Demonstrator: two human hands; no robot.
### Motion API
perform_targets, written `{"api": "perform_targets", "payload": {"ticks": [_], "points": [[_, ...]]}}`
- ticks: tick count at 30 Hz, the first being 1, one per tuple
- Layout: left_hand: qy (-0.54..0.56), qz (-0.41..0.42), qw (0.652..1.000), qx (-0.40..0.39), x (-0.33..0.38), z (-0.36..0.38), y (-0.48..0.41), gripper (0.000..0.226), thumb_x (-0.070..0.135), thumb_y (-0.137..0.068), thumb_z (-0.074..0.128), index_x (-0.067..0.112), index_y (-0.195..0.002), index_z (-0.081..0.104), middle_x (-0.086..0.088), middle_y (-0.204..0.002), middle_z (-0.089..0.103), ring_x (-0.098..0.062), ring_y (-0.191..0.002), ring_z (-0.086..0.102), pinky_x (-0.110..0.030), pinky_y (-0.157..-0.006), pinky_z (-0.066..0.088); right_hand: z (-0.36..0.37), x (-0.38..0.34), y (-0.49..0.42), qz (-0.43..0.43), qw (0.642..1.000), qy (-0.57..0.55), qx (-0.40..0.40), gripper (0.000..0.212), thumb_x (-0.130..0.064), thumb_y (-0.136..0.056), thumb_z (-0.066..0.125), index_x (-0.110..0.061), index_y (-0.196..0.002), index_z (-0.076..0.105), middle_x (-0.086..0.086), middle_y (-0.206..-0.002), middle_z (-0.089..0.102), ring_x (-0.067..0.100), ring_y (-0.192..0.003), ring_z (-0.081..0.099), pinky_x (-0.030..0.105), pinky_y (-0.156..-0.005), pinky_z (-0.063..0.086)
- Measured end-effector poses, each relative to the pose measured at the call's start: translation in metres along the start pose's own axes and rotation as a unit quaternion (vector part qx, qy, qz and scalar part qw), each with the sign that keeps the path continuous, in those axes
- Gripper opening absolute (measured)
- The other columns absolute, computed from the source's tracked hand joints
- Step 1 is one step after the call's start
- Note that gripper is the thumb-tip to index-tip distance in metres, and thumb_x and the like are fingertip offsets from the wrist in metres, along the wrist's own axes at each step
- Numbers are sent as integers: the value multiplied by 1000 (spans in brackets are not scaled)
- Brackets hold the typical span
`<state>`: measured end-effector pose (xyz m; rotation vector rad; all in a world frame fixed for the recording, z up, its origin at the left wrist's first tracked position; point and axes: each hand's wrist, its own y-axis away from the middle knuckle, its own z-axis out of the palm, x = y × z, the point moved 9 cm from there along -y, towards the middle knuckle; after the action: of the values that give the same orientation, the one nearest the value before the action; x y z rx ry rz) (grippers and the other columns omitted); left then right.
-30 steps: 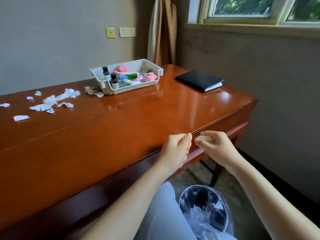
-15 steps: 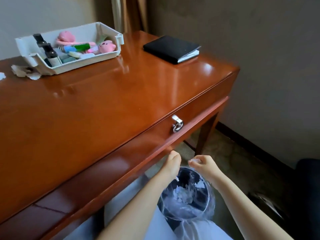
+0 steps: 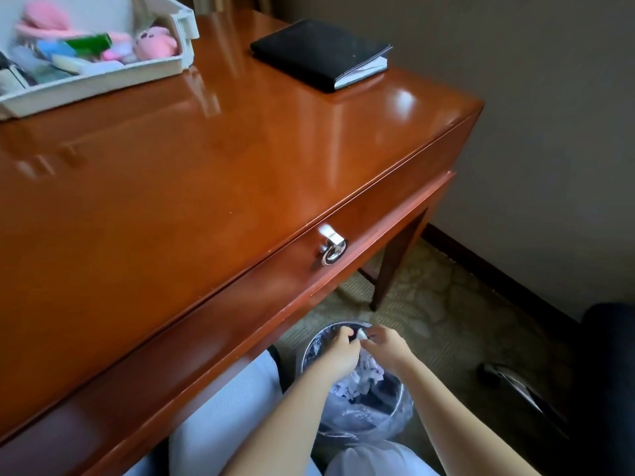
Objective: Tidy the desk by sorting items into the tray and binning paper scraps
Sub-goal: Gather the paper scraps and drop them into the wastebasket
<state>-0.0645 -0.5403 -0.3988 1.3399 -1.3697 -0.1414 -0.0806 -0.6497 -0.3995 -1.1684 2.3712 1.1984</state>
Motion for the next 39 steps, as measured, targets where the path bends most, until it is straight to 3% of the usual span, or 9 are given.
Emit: {"api": "perform_targets", "payload": {"ticks": [6,11,13,18,20,28,31,36,39], "points": [[-104,46,993,-11,16,-11,21,44,29,-100,30,12,-140,34,-10,-148,30,-31,-124,46,-39,-102,41,-12,-5,8,-22,999,48,-9,40,-19,-90,54,-9,-129,54,8,-133,56,23,-122,52,25,-96,40],[-137,86,987,7,33,-26,51,39,30,-100,30,11,-132,42,-8,-140,33,-25,-99,46,-32,-84,41,-39,-26,24,-47,993,103,17,30,-18,-90,50,-10,-117,61,9,-123,62,26,-114,57,27,-86,44],[-165,109,980,6,44,-33,69,38,32,-99,31,12,-129,44,-8,-138,36,-24,-103,46,-30,-85,38,-53,-41,36,-70,989,122,35,27,-17,-87,50,-9,-109,65,10,-115,66,26,-105,61,29,-82,48],[-226,173,959,17,70,-59,128,37,37,-96,36,21,-126,49,-3,-132,52,-22,-116,52,-34,-97,42,-90,-89,78,-149,979,122,68,22,-11,-86,52,-13,-100,69,6,-105,71,23,-96,66,36,-87,55],[-241,196,950,34,77,-73,154,36,39,-94,37,25,-124,51,-1,-130,54,-19,-114,53,-40,-101,43,-102,-110,98,-195,969,134,73,21,-13,-89,53,-15,-103,68,3,-108,69,20,-97,66,34,-87,55],[-258,302,911,106,96,-137,272,26,33,-94,45,26,-114,58,6,-109,62,-10,-96,57,-28,-90,48,-120,-215,191,-346,920,171,66,21,-13,-90,54,-19,-104,68,-2,-108,68,16,-96,65,32,-88,55],[-278,312,897,144,89,-168,306,22,30,-93,47,26,-110,61,10,-101,61,-8,-91,57,-27,-90,47,-114,-256,224,-396,899,178,60,20,-13,-89,54,-17,-102,69,-3,-100,67,14,-90,64,21,-78,52],[-290,301,877,236,64,-230,346,30,29,-95,47,26,-123,58,10,-117,61,-3,-99,57,-16,-86,43,-85,-317,268,-466,863,189,40,11,-15,-88,57,-24,-85,61,-6,-86,63,13,-82,61,19,-73,48],[-292,277,867,294,37,-269,361,33,28,-98,43,30,-129,52,14,-124,53,5,-88,51,-8,-76,37,-58,-349,274,-494,843,209,26,12,-16,-88,58,-16,-96,66,-2,-92,66,16,-86,62,25,-79,50]]}}
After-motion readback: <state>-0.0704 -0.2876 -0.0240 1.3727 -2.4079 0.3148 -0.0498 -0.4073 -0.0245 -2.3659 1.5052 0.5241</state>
